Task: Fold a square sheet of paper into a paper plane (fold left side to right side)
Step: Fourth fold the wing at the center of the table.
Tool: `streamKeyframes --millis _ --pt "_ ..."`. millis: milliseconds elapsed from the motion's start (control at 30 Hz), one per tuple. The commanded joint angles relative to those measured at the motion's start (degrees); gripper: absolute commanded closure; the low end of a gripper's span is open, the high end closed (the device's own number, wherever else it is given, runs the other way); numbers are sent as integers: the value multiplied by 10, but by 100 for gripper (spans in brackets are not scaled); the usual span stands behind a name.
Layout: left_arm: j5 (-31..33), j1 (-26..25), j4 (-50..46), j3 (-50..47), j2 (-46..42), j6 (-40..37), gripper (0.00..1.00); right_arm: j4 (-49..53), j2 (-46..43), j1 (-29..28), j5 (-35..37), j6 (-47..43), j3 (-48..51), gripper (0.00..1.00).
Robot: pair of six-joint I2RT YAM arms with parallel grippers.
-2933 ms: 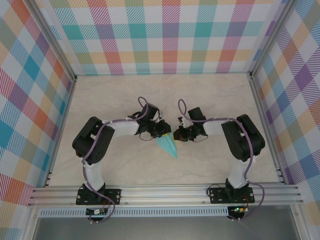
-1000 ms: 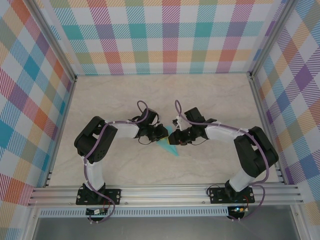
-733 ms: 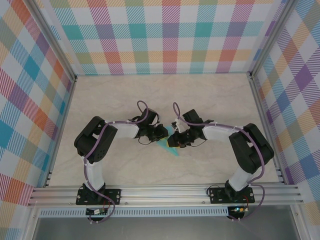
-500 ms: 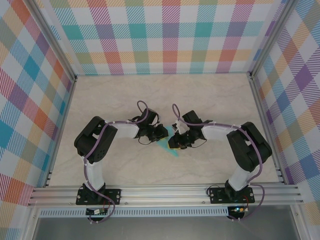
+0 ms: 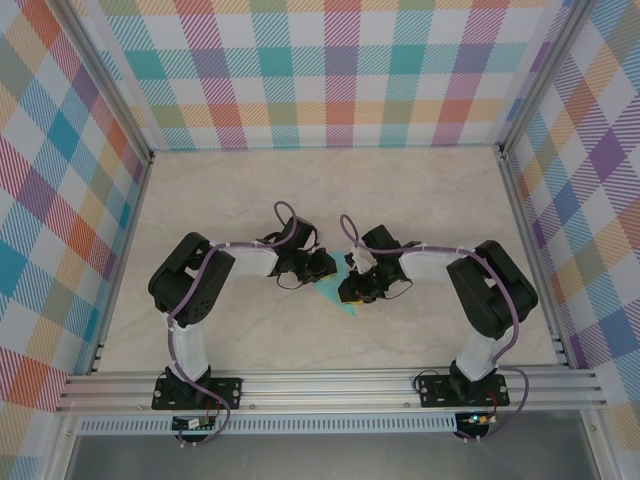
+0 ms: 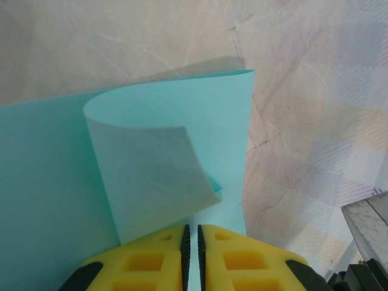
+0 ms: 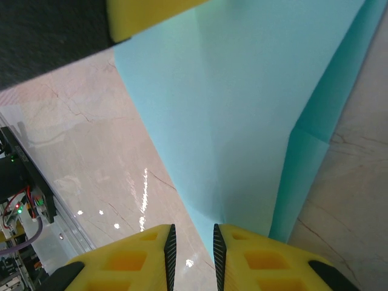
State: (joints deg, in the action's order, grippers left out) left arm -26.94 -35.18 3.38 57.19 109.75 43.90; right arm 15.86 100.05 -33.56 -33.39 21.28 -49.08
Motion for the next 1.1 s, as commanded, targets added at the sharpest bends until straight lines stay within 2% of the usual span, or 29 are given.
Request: streamKeyframes --millis 0,433,833,1067 --pt "22 -9 -52 -21 4 -5 85 34 12 -7 16 -19 -5 74" --pt "22 -8 -52 -21 5 -6 85 65 8 -14 54 -25 -10 74" --pt "24 -9 -58 -16 6 -9 85 127 1 -20 86 -7 12 79" --pt "23 -8 -57 -15 6 -9 85 136 -64 -20 91 2 16 79"
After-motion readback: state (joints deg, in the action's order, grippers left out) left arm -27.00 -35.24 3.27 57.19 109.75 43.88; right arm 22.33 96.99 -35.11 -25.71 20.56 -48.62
